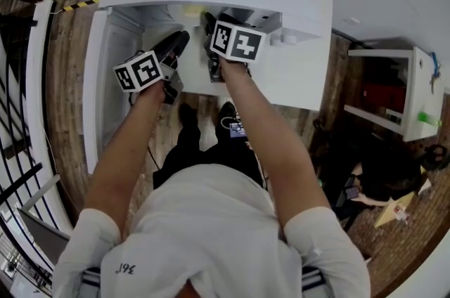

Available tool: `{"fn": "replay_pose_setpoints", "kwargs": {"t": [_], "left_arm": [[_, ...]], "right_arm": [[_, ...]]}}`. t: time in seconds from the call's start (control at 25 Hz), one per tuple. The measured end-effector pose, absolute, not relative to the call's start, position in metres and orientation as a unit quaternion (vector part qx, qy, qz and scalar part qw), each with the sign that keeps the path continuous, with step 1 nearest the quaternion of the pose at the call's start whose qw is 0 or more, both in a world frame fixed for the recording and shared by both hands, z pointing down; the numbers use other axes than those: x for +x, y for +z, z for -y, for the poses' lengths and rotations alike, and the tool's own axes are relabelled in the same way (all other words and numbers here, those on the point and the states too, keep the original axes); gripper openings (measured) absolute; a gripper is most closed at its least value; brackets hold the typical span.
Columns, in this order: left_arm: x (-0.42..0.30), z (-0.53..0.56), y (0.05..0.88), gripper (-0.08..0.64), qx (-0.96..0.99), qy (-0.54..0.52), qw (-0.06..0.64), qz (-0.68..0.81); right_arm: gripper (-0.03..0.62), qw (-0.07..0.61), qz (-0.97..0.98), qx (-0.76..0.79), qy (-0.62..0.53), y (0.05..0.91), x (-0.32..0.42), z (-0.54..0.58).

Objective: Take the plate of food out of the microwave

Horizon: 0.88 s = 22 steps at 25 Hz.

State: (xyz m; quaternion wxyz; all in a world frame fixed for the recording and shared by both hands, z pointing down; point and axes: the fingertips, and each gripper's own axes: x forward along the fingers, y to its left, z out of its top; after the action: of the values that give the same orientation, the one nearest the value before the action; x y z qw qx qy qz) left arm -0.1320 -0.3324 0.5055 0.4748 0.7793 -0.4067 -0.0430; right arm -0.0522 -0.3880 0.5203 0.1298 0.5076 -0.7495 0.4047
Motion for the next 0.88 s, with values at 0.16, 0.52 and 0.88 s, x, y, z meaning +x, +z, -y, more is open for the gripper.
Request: {"fn": "replay_pose_setpoints", "kwargs": {"t": [0.16, 0.52, 0.88], "left_arm": [[-0.133, 0.334, 0.511, 0.097, 0.776, -0.039, 0.48, 0.408], [-0.132, 0.337, 0.515, 0.097, 0.774, -0.04, 0.486, 0.404], [-0.135, 0.336, 0.52, 0.098, 0.77, -0.046, 0.497, 0.396]], "right_arm": [[0.161, 0.153, 0.734, 0.525, 0.403, 0.528, -0.052, 0.391], [0.159, 0.171, 0.684, 0.574, 0.416, 0.532, -0.043, 0.398], [0.107, 0.154, 0.681, 0.565, 0.439, 0.529, -0.036, 0.391]]}}
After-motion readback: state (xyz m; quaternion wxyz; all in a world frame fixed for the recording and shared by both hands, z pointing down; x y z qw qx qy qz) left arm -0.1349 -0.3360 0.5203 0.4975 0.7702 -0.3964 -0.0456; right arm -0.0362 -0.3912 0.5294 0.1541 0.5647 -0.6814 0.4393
